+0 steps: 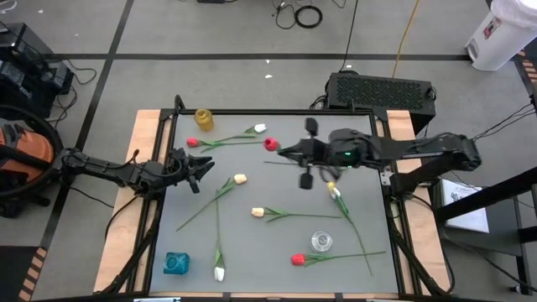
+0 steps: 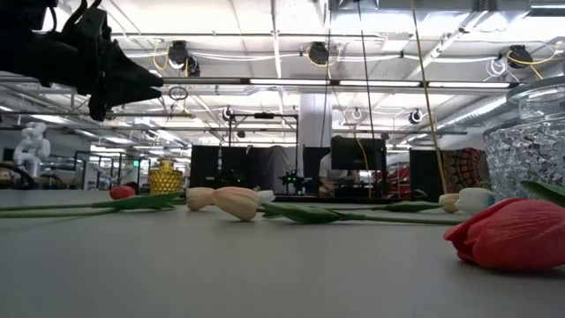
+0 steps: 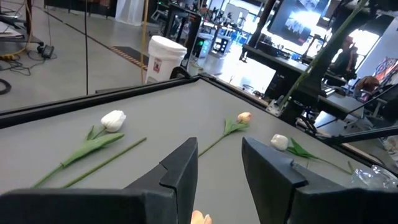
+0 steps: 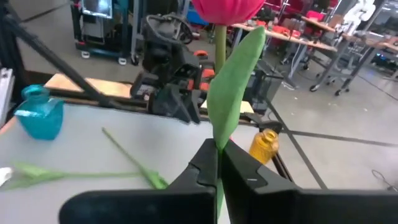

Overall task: Sort flowers into vase by color
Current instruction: Put the top right red tulip into the yellow vase

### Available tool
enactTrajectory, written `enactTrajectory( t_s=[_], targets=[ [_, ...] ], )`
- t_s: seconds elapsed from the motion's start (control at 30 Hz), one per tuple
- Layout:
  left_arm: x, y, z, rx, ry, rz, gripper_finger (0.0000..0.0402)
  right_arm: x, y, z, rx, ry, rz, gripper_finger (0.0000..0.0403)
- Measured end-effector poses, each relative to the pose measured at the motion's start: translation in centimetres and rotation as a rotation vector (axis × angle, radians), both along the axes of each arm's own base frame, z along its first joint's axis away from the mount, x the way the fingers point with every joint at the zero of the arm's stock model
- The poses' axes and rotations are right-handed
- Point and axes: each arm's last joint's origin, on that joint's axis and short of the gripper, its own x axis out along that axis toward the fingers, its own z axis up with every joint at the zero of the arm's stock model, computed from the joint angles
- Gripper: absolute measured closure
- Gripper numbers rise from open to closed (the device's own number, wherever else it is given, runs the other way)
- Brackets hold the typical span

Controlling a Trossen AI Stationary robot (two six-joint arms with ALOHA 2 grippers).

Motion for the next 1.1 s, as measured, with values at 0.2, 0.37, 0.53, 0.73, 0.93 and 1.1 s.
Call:
enactTrajectory(
  t_s=[0.2, 0.37, 0.53, 0.73, 0.93, 1.1],
  targets=[
    [0.0, 0.0, 0.0, 0.000, 0.000, 0.001, 0.0269, -7.0, 0.0, -1.1, 0.003, -0.088, 0.021, 0.0402],
    [0.0, 0.0, 0.0, 0.001, 0.000, 0.004, 0.0269, -11.8, -0.1, -3.6, 0.039, -0.200, 0.029, 0.0402],
    [0.0, 0.0, 0.1, 0.006, -0.006, 0.010, 0.0269, -12.7, 0.1, -6.7, 0.060, -0.370, 0.114, 0.0402],
    [0.0, 0.1, 0.7, 0.013, -0.060, 0.023, 0.0269, -11.6, 0.2, -9.3, 0.063, -0.410, 0.130, 0.0403],
    [0.2, 0.0, 1.2, 0.070, -0.094, -0.005, 0.0269, -9.1, 0.3, -10.3, 0.075, -0.430, 0.129, 0.0403],
    [0.7, -0.2, 2.2, 0.134, -0.081, -0.037, 0.0269, -7.0, -0.2, -11.0, 0.114, -0.454, 0.101, 0.0403]
  ],
)
